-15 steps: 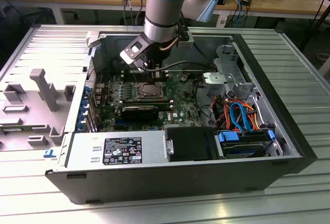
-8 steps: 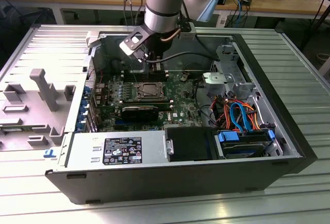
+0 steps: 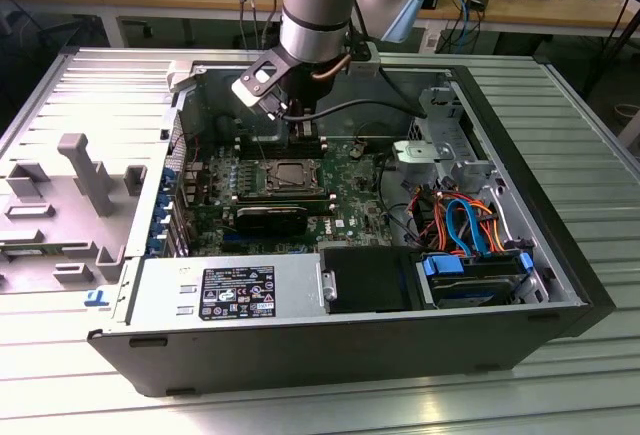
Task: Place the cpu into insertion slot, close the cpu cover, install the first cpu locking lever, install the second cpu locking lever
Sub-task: 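Close the cpu cover, then install the first cpu locking lever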
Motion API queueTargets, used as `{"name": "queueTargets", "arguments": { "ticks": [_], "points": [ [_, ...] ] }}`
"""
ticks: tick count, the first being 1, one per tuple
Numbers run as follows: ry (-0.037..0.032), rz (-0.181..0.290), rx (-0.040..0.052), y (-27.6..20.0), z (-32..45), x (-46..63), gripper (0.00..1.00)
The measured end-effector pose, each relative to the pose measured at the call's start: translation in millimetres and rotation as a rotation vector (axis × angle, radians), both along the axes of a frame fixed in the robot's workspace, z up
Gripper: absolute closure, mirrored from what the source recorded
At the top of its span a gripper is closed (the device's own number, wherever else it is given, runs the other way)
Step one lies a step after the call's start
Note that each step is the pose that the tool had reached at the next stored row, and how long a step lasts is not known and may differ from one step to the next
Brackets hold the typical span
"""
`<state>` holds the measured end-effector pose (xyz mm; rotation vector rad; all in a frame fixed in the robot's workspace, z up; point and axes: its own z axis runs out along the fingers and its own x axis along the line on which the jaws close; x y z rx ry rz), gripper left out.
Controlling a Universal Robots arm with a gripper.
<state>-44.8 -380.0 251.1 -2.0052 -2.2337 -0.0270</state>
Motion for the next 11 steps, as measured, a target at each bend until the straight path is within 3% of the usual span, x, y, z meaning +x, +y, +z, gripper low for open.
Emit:
{"name": "queueTargets", "arguments": {
  "ticks": [9, 11],
  "points": [
    [0.0, 0.0, 0.0, 0.0, 0.2, 0.0, 0.89],
    [0.0001, 0.021, -0.0002, 0.0, 0.3, 0.0, 0.89]
  ]
}}
